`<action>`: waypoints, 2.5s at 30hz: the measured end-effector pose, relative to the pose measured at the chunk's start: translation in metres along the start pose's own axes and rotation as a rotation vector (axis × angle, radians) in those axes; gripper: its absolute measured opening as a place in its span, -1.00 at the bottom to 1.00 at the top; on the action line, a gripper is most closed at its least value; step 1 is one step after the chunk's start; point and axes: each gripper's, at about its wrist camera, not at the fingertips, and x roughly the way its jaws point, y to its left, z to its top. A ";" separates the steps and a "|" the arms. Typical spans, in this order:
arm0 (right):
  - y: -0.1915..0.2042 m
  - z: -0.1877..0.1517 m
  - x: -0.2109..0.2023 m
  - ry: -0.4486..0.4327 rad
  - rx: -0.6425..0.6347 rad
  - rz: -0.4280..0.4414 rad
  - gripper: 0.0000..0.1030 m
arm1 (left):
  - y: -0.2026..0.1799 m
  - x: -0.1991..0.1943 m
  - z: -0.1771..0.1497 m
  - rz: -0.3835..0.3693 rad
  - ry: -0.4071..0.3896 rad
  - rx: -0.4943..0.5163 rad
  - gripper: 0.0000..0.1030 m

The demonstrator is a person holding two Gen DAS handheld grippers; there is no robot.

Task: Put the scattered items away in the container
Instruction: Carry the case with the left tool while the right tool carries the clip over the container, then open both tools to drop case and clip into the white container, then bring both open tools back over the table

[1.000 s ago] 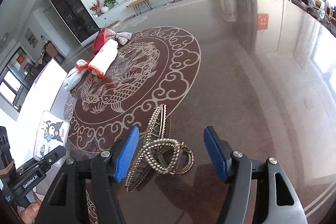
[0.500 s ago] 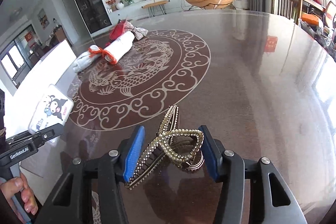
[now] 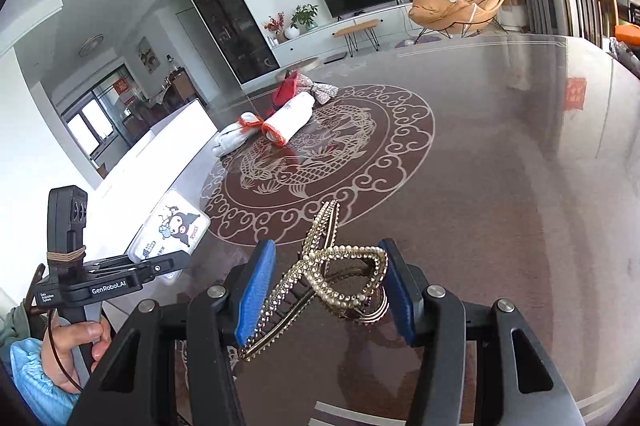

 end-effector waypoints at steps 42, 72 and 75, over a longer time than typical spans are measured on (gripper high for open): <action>0.419 0.130 0.279 0.263 -0.406 0.377 0.19 | 0.326 -0.177 0.070 0.372 -0.069 -0.483 0.45; 0.023 0.023 0.102 0.153 -0.163 -0.297 0.21 | 0.018 0.047 0.043 0.170 -0.006 -0.052 0.91; 0.024 0.022 0.102 0.152 -0.157 -0.290 0.22 | 0.017 0.048 0.041 0.174 -0.010 -0.014 0.91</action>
